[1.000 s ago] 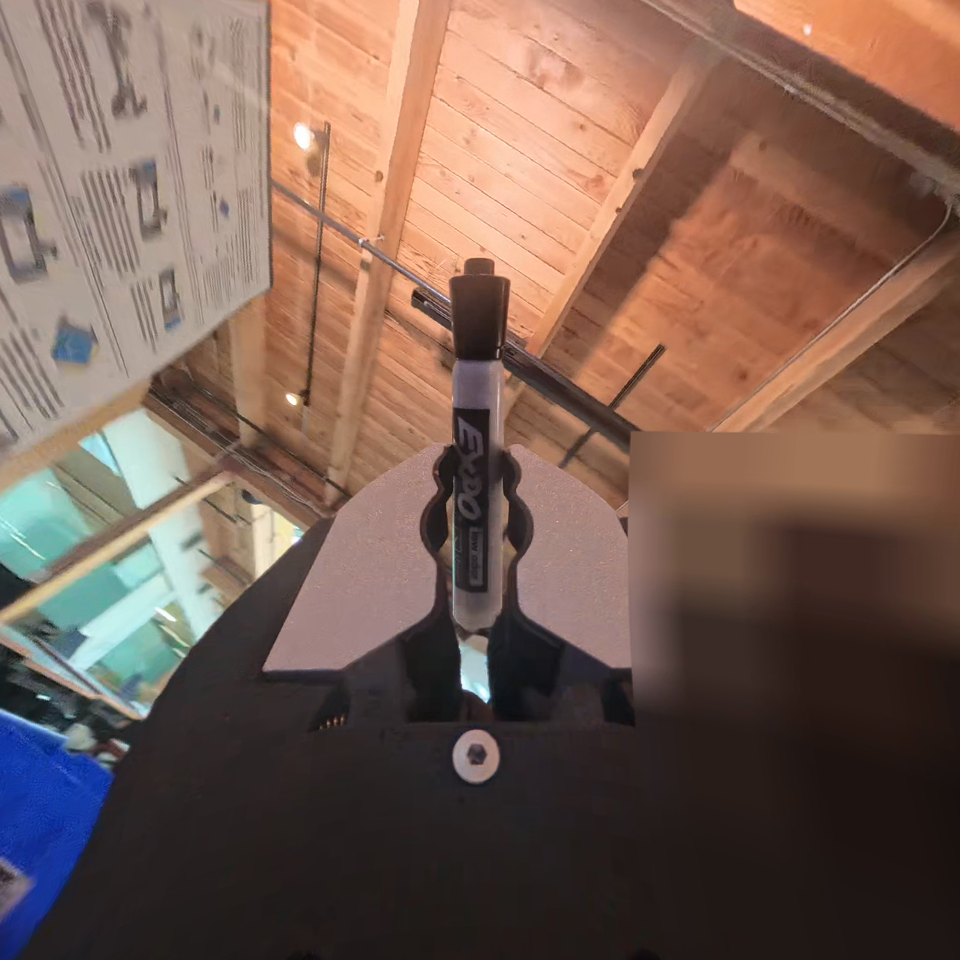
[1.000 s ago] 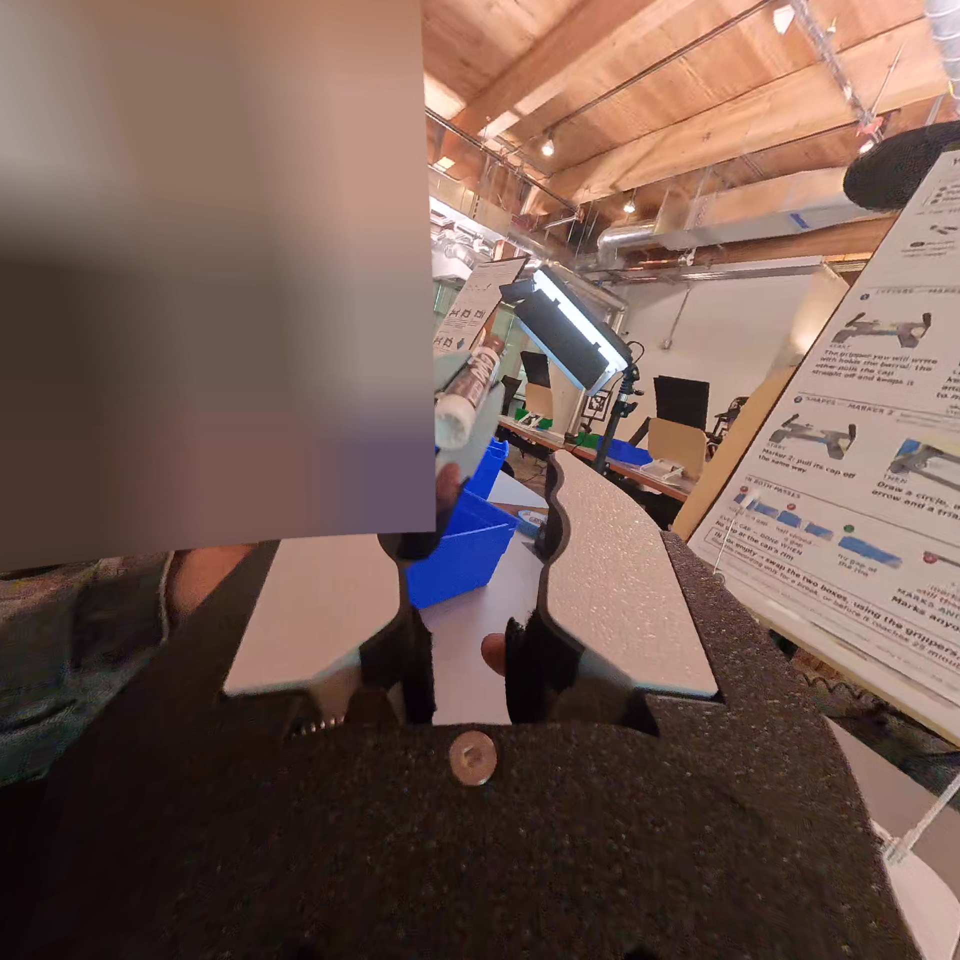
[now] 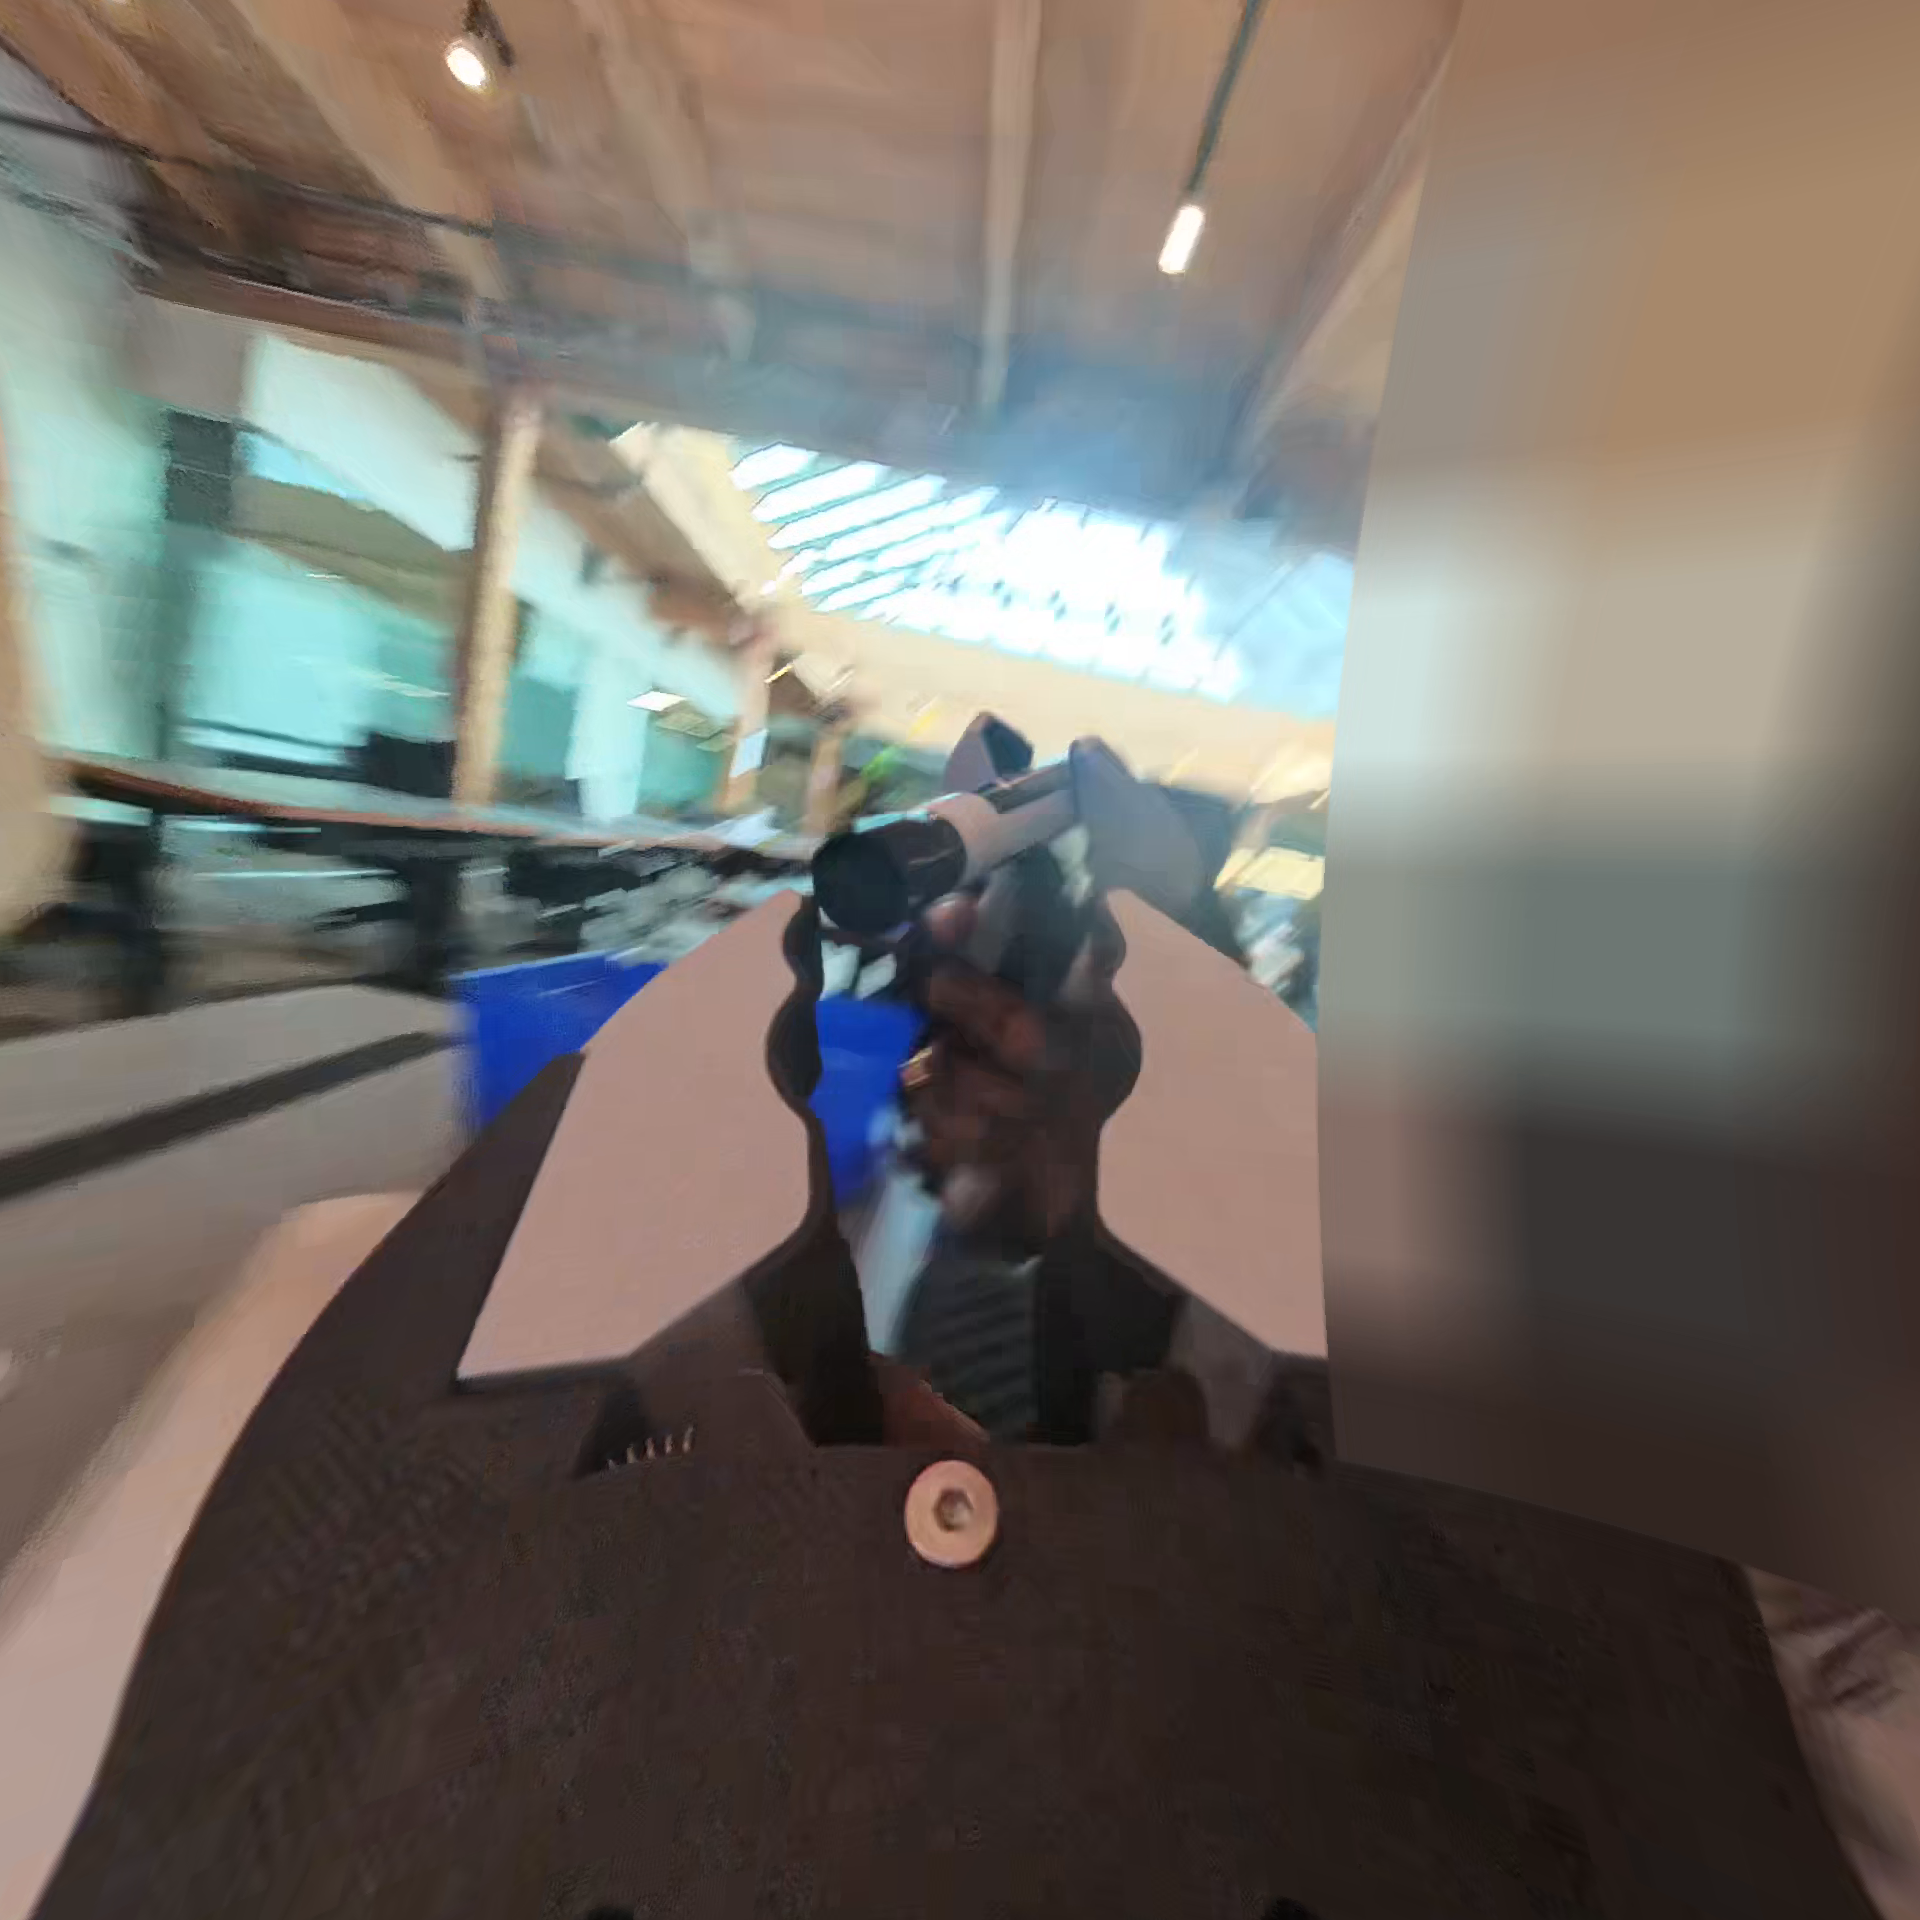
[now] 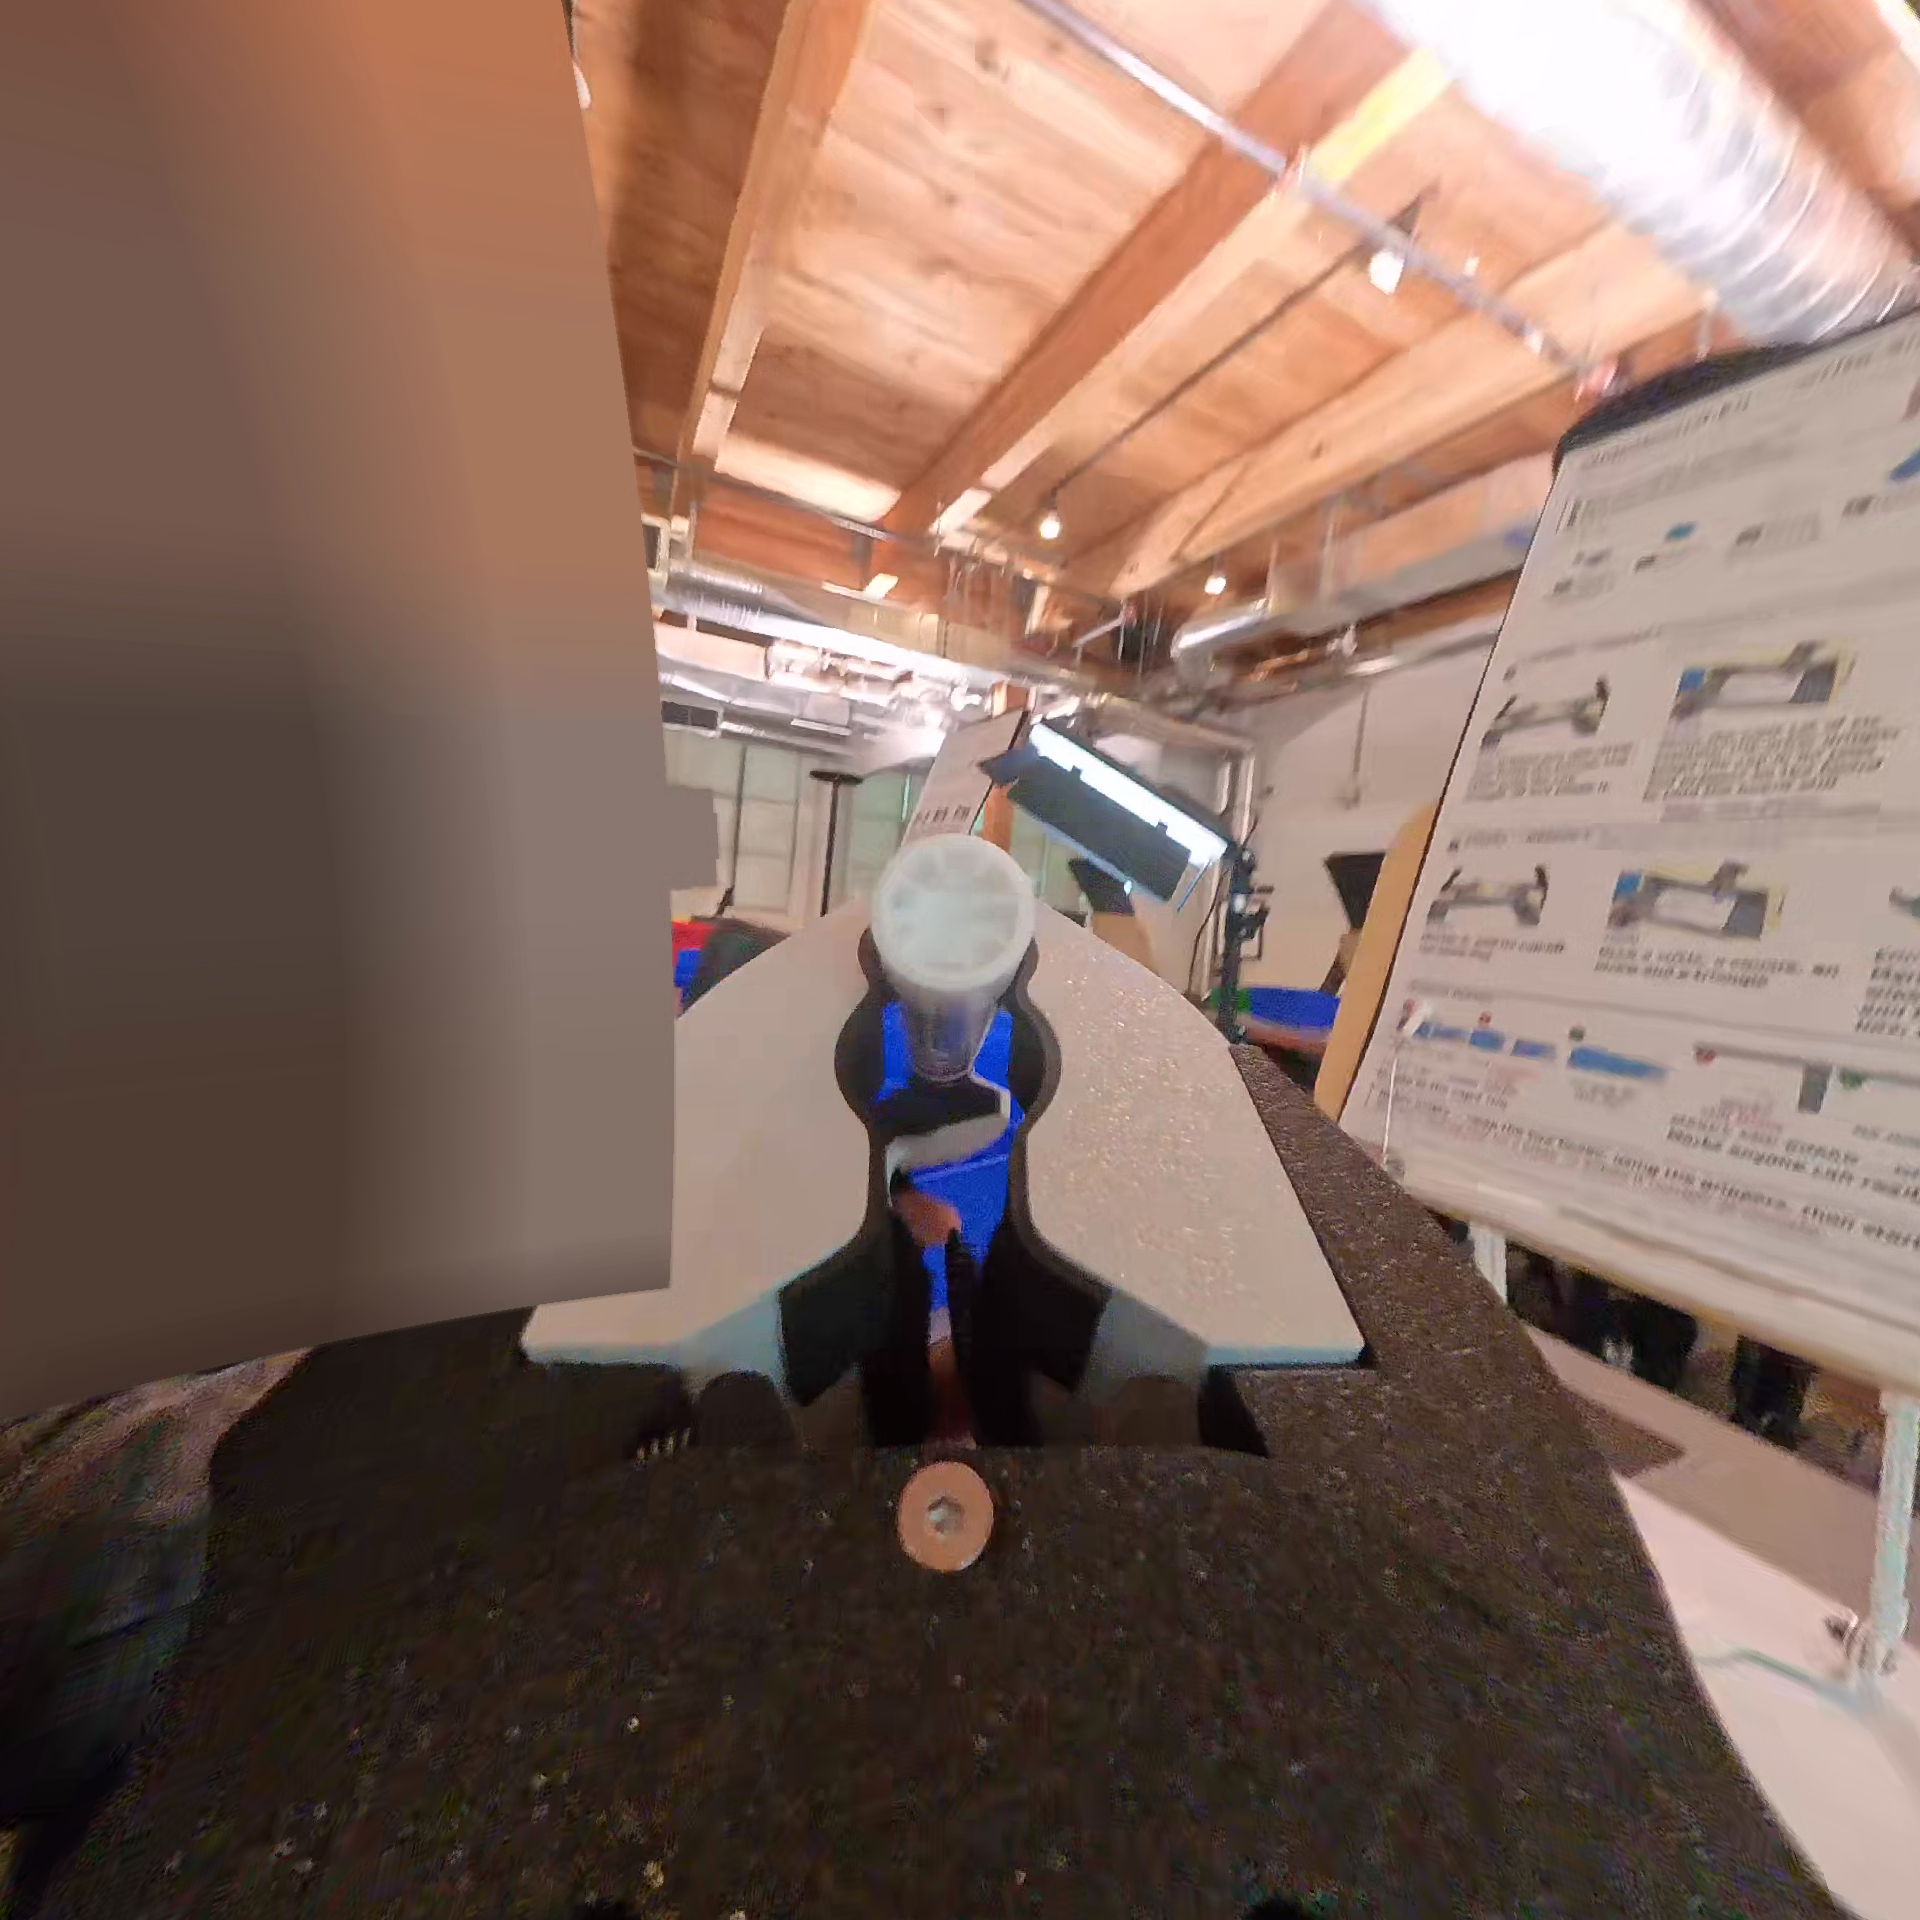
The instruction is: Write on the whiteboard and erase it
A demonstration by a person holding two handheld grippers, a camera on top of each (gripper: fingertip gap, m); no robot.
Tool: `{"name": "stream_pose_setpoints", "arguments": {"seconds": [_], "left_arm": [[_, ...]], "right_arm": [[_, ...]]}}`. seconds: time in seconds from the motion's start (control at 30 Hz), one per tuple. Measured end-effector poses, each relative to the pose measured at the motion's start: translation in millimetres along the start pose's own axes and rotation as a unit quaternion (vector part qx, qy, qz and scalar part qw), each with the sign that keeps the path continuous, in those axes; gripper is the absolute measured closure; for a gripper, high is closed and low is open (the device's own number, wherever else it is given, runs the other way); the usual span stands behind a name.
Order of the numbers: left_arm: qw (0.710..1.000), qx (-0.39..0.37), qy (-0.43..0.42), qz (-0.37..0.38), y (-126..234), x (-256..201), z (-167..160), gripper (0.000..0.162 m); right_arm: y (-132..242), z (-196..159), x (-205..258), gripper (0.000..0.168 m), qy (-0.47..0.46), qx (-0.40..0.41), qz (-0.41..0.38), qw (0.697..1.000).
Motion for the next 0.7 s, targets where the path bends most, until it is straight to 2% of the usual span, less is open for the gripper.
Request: {"name": "stream_pose_setpoints", "arguments": {"seconds": [0.03,0.07,0.13,0.27,0.33,0.47,0.57,0.7], "left_arm": [[0.992,0.073,-0.101,0.037,5,4,-3,0.112],[0.968,0.143,-0.192,0.07,9,9,-6,0.111],[0.917,0.244,-0.304,0.081,9,11,-13,0.109],[0.859,0.332,-0.388,0.028,-5,1,-32,0.118],[0.834,0.358,-0.419,0.018,-7,1,-39,0.144],[0.839,0.363,-0.406,0.015,-9,-1,-43,0.144],[0.827,0.374,-0.42,0.014,-11,-1,-48,0.142],[0.826,0.383,-0.413,0.022,-13,0,-45,0.147]], "right_arm": [[4,-4,-3,0.149,-0.018,0.025,0.003,1.0],[8,-7,-5,0.149,-0.03,0.048,0.007,0.998],[11,-10,-3,0.149,-0.052,0.079,0.019,0.995],[9,-11,8,0.149,-0.064,0.105,0.047,0.991],[8,-10,11,0.149,-0.055,0.11,0.049,0.991],[12,-11,10,0.149,-0.045,0.123,0.045,0.99],[12,-17,10,0.149,-0.037,0.136,0.044,0.989],[13,-19,11,0.149,-0.019,0.133,0.047,0.99]]}}
Point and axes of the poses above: each gripper's, where its closed fingertips meet, y back along the fingers, z out of its top, x = y × z across the jaws, the point moved 2 cm from there along y, back along the fingers, and after that the axes turned 8 degrees about -y, right-handed, at the moved point
